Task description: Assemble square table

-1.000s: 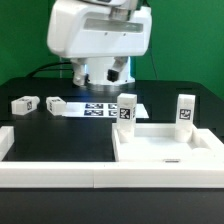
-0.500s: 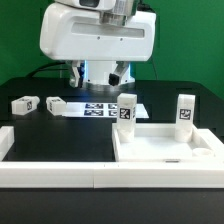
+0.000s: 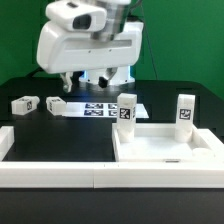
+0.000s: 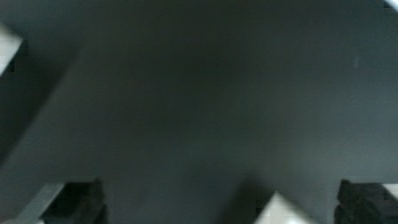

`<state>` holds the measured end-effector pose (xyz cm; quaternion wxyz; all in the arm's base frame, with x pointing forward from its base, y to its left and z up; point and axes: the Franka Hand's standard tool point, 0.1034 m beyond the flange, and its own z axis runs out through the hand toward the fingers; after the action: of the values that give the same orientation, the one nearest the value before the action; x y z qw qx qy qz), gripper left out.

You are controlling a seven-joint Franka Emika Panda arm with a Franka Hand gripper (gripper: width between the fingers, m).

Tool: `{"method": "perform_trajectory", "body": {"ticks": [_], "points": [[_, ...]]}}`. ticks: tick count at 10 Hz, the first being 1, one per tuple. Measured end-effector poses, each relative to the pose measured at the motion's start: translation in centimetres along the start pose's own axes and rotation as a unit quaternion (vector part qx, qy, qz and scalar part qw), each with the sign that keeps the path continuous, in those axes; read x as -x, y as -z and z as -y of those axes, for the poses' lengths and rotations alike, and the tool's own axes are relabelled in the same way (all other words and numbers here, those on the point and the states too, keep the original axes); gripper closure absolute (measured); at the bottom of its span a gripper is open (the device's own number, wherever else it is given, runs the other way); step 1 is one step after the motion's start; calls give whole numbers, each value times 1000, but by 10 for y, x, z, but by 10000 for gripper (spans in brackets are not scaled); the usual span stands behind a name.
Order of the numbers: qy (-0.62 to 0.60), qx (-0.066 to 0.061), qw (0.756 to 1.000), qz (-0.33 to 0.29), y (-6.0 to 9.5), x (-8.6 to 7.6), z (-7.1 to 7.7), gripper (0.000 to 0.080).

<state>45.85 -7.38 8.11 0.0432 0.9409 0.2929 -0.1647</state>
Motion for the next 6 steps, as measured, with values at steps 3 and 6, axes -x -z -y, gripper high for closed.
{"method": "perform_trajectory", "body": {"ticks": [3,6], "points": [[4,-19,997,72,-6,-3,11,150],[-6,-36,988,153,-29,13,23,150]]}}
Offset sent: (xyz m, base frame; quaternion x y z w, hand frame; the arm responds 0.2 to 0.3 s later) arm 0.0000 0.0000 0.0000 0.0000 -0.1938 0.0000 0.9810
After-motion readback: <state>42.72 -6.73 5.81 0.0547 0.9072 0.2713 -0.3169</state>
